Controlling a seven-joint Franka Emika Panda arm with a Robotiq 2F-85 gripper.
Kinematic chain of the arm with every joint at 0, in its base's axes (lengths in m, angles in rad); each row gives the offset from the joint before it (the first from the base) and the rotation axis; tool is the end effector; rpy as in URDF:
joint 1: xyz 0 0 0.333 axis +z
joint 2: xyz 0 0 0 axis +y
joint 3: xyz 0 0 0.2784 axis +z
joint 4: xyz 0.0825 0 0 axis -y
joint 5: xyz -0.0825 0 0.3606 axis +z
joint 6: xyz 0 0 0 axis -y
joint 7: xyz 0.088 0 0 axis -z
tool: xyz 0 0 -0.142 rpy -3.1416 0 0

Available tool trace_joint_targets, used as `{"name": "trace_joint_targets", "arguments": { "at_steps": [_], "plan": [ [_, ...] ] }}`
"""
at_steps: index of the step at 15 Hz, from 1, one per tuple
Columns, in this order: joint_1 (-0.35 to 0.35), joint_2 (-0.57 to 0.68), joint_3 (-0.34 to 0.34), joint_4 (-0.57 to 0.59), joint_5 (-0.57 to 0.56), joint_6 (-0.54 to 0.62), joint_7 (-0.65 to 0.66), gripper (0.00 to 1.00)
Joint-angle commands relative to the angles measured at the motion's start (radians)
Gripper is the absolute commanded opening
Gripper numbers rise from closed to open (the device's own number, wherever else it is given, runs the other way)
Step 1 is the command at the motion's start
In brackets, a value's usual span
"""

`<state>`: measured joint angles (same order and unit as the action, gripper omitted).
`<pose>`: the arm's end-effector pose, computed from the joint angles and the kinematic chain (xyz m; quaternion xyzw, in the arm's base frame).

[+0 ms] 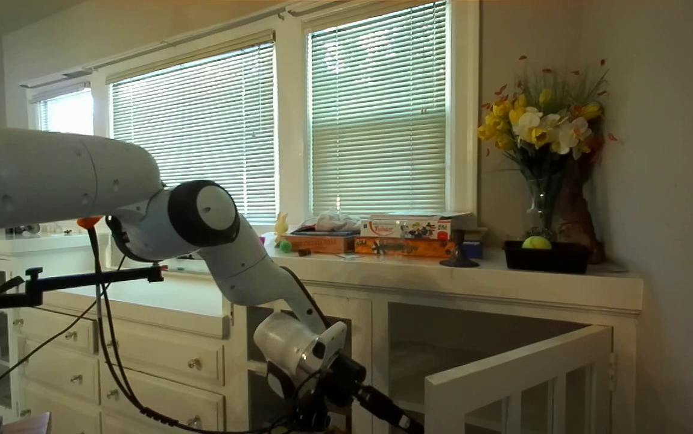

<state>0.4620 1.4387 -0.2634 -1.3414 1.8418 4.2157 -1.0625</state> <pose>0.5103 -0.0401 0.0287 0.7718 -0.2251 0.3641 0.4702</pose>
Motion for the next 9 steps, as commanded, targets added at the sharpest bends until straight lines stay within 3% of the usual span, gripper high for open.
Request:
{"name": "trace_joint_targets", "arguments": {
  "at_steps": [1, 2, 3, 4, 5, 6, 9],
  "plan": [
    [0.025, -0.053, -0.022, -0.155, 0.007, -0.009, 0.103, 0.0],
    [-0.02, -0.078, 0.034, -0.203, -0.064, 0.029, 0.151, 0.0],
    [0.027, -0.072, -0.025, -0.229, -0.002, -0.01, 0.157, 0.0],
    [0.027, -0.081, -0.029, -0.261, -0.007, -0.013, 0.18, 0.0],
    [-0.042, -0.112, 0.04, -0.304, -0.098, 0.038, 0.224, 0.0],
    [0.02, -0.107, -0.033, -0.334, -0.018, -0.007, 0.216, 0.0],
    [0.049, -0.104, -0.019, -0.353, 0.013, 0.021, 0.181, 0.0]
  ]
}}
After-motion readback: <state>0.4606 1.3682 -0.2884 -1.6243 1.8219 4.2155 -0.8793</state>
